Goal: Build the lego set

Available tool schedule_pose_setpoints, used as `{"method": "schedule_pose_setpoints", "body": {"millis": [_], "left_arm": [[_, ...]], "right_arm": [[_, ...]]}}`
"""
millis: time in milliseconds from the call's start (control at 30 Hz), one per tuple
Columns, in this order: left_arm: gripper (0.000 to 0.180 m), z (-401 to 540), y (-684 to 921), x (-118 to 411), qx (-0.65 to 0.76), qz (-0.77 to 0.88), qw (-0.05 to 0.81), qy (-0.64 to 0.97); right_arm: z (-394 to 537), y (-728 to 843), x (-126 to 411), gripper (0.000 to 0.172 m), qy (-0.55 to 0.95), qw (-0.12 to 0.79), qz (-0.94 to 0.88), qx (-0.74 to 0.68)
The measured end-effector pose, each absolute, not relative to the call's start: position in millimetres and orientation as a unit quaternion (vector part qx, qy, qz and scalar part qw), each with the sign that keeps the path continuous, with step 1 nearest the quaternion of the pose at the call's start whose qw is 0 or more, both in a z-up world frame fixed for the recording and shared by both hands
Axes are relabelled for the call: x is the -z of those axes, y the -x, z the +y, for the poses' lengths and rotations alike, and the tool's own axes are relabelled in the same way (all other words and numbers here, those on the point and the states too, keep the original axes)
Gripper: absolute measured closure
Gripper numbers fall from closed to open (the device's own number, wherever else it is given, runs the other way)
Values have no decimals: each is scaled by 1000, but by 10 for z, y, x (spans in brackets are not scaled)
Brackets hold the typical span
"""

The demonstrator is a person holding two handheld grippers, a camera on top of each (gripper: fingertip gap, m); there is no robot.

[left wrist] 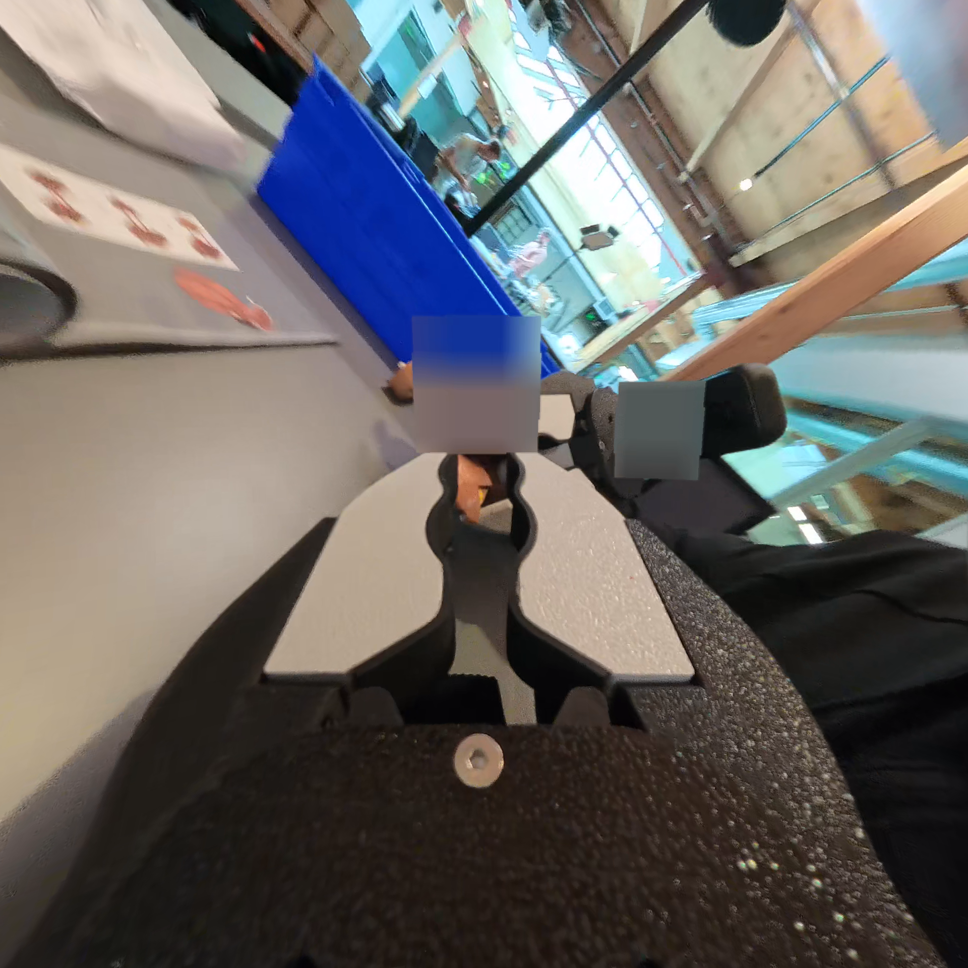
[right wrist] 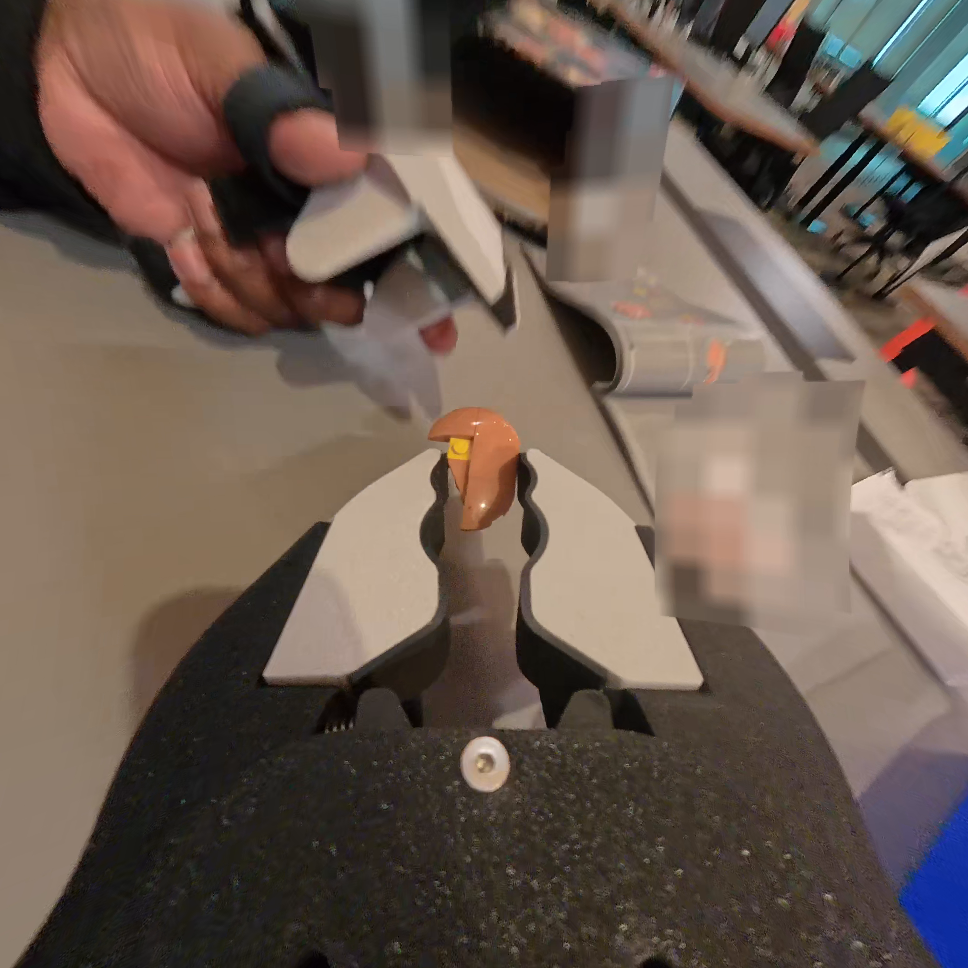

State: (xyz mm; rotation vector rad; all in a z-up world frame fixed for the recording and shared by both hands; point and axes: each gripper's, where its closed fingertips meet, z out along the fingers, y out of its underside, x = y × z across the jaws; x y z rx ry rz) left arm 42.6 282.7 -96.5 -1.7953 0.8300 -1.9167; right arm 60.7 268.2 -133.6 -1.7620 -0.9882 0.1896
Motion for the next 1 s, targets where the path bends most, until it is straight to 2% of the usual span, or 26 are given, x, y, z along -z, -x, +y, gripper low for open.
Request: {"method": "schedule_pose_setpoints", "body": {"millis": [200,600,867,1000], "left_arm": [[164,2945,-213,960,616,363,293,635],[165,2896,-149,926,608,377,322,620],[164,2899,-123,855,625,371,333,601],[165,2917,-110,776,616,383,373,578]], "right_arm": [[2678,-661,1673,147,796,434,-415,-79],[2653,-749,1756,145,827,397,-383,-108],[2629,-815,1626,141,822,425,-349,-149],[2634,-875,1474,140,806,469,-324,-160]]}}
